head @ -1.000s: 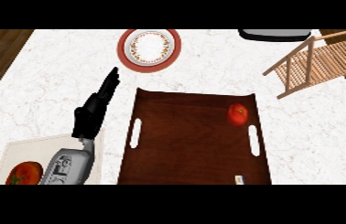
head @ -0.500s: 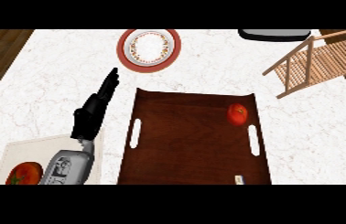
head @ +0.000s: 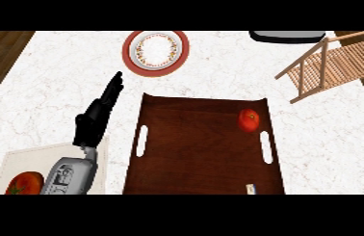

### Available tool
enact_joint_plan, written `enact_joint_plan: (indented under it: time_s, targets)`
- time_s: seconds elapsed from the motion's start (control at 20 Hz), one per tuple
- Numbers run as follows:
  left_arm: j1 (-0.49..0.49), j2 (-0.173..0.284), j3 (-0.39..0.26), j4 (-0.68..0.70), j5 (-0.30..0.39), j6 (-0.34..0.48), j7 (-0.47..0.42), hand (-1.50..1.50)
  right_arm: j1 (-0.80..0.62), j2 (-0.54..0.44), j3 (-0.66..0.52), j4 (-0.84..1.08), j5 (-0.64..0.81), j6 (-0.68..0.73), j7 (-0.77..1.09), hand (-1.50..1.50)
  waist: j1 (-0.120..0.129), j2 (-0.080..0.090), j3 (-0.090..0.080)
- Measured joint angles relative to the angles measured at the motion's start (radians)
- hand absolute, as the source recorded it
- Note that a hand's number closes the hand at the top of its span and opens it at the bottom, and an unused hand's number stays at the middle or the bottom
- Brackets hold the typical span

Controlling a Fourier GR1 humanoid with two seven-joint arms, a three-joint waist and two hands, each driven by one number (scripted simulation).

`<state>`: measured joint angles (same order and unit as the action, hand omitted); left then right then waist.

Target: Pick the can from the tray and place it in the tiered shelf

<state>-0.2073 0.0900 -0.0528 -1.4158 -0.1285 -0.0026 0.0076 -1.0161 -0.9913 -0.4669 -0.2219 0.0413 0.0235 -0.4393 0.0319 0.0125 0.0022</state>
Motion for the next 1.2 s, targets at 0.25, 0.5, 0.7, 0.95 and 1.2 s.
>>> enact_joint_plan:
  time_s: [0.25,0.5,0.7,0.95,1.2]
  targets:
    - [0.000,-0.007,-0.009,-0.012,-0.010,0.006,0.017,0.00,-0.035,-0.048,-0.072,0.022,-0.071,0.039,0.064,-1.50,-0.001,-0.001,0.000]
    - [0.019,-0.009,-0.009,-0.026,-0.007,0.005,0.014,0.00,-0.044,-0.154,-0.159,0.060,-0.151,0.058,0.166,-1.50,-0.001,0.000,0.001]
    - [0.014,0.002,0.003,-0.022,0.003,-0.007,0.009,0.00,-0.001,-0.241,-0.194,0.096,-0.179,0.087,0.242,-1.50,-0.002,0.005,0.002]
    - [0.014,-0.001,0.007,-0.030,0.005,-0.003,0.016,0.00,0.095,-0.320,-0.193,0.136,-0.175,0.178,0.320,-1.50,-0.009,0.007,0.005]
    - [0.019,-0.004,0.013,-0.025,0.006,0.004,0.006,0.00,0.219,-0.361,-0.193,0.156,-0.174,0.285,0.289,-1.50,-0.024,0.008,0.010]
